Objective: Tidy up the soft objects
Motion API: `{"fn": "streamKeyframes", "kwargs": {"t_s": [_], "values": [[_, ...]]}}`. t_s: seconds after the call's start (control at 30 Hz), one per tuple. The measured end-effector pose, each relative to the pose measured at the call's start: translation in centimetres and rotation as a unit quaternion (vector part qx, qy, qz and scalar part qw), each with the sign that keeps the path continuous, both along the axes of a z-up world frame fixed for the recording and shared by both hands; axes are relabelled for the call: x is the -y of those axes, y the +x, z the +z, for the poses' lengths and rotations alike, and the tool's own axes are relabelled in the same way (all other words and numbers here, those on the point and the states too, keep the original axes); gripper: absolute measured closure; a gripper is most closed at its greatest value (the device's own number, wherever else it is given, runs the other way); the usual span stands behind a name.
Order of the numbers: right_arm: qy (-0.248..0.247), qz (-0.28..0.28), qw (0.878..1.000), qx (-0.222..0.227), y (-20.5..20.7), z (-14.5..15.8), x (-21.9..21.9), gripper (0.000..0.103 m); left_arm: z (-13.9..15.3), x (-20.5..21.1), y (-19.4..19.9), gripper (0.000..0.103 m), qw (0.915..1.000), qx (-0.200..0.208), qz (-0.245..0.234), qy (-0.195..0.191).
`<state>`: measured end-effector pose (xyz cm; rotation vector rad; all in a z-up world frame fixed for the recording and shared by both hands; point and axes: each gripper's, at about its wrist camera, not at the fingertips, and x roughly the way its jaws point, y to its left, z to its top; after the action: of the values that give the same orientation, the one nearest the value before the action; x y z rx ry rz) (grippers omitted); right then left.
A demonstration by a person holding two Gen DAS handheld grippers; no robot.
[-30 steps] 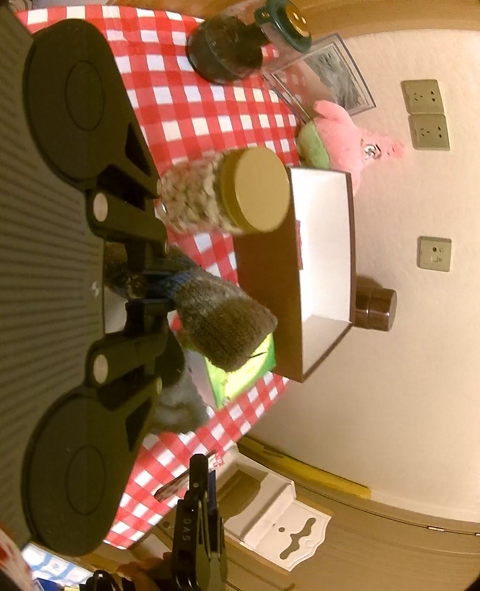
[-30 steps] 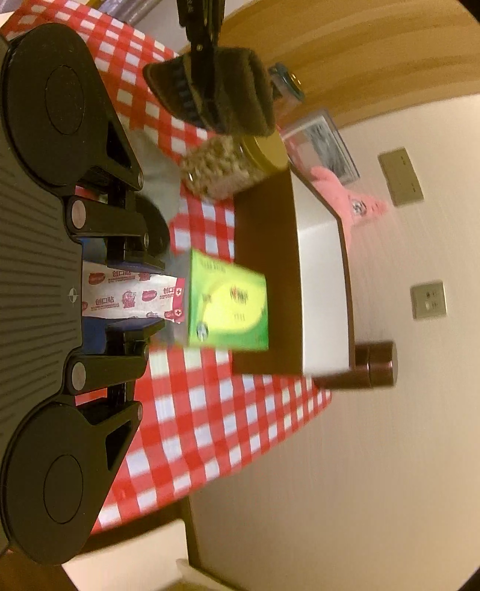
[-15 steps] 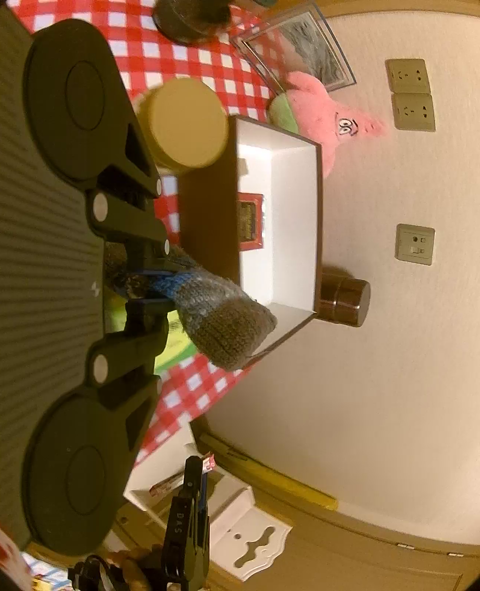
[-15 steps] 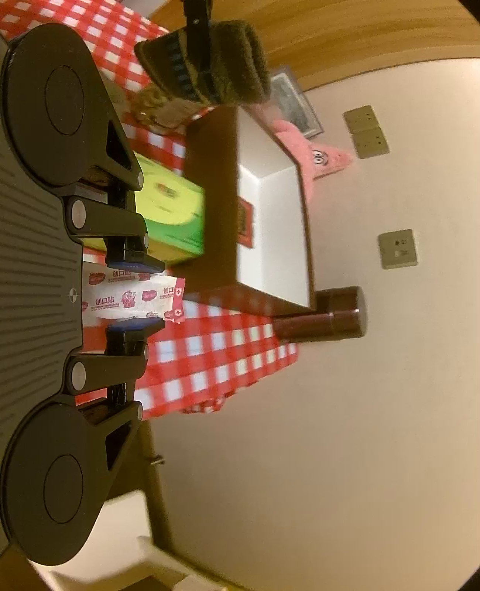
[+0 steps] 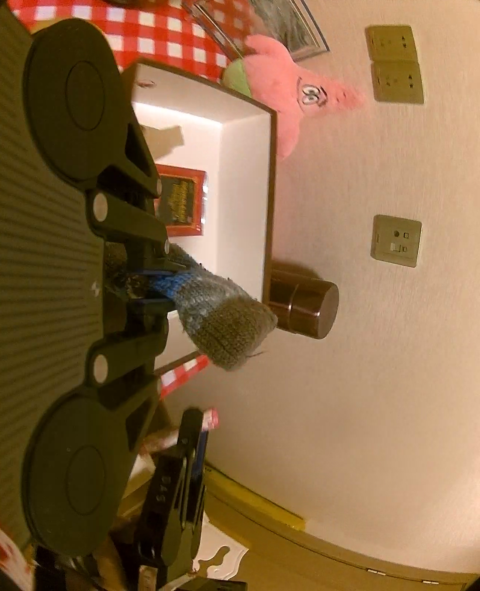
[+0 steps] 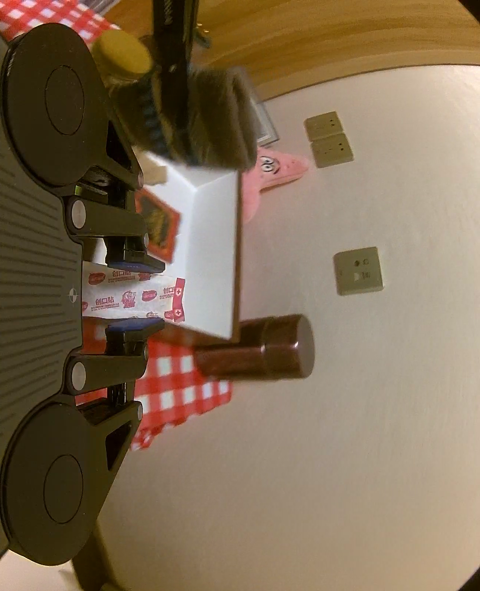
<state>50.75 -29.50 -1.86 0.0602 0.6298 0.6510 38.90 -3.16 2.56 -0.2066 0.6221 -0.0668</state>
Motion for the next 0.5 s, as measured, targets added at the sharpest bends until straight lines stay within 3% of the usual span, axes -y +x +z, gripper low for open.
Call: {"fn": "streamKeyframes", "kwargs": {"t_s": [0.23, 0.5], "values": [[0.008, 0.014, 1.0, -0.015, 5.1, -1.3, -3.9, 0.077, -0.3, 0.2, 6.2, 0.094, 0.9999, -0.011, 0.003, -0.005], [-0.005, 0.002, 0.999, -0.054, 8.8, -4.8, -6.1, 0.077, -3.0, -0.5, 11.7, 0.094, 0.9984, -0.052, 0.008, -0.023]]}}
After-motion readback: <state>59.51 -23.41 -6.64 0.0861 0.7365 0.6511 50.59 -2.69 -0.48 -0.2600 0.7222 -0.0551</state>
